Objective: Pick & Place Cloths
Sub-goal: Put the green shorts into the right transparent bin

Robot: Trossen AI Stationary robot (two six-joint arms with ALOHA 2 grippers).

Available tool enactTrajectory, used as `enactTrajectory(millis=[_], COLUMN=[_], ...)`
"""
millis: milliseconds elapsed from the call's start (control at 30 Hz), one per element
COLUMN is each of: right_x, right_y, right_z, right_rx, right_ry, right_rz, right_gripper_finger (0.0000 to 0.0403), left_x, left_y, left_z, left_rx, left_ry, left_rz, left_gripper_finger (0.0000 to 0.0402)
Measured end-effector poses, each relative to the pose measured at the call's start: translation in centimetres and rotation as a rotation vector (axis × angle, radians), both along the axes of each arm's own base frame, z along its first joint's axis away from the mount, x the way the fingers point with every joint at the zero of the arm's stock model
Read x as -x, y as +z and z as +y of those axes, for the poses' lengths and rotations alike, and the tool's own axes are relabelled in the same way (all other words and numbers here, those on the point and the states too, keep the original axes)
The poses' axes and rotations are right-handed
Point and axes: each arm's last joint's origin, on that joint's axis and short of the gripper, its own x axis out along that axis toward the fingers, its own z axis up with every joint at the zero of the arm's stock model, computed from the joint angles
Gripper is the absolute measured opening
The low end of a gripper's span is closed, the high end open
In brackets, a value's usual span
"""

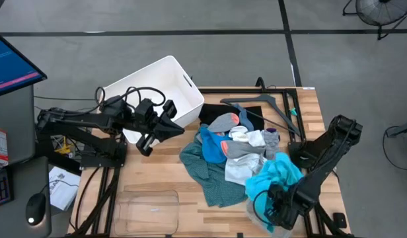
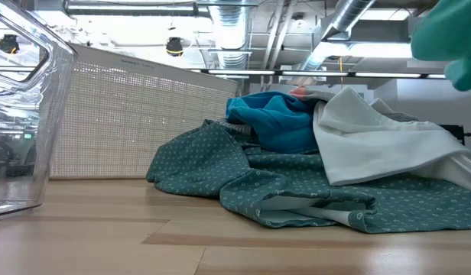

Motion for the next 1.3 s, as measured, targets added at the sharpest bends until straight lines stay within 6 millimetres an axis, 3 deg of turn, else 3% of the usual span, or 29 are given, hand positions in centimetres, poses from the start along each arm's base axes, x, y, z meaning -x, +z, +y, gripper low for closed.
enactTrajectory(millis=[433,800,967,1200,1300], right_x=[1.7,1.6,1.1,1.2,1.4], right_y=[-4.9,-5.8,-4.0,0.5,2.5], right_z=[-2.3,-3.3,-3.0,-3.0,-3.2], right_rx=[-0.012,-0.023,-0.084,-0.155,-0.202], right_ry=[-0.055,-0.041,0.033,0.049,0.051], right_rz=[0.105,0.151,0.124,0.053,-0.004], right_gripper_finger=[0.0001,0.0057,0.0113,0.0241,0.0273], left_x=[0.0,0.0,0.0,0.0,0.0], left_y=[0.0,0.0,0.0,0.0,0.0], left_z=[0.0,0.0,0.0,0.0,0.0], left_rx=[0.000,0.000,-0.001,-0.025,-0.025], left_ry=[0.000,0.000,0.000,0.010,0.009], left_rz=[0.000,0.000,0.000,-0.007,-0.007], left_gripper_finger=[0.0004,0.0004,0.0004,0.0004,0.0004])
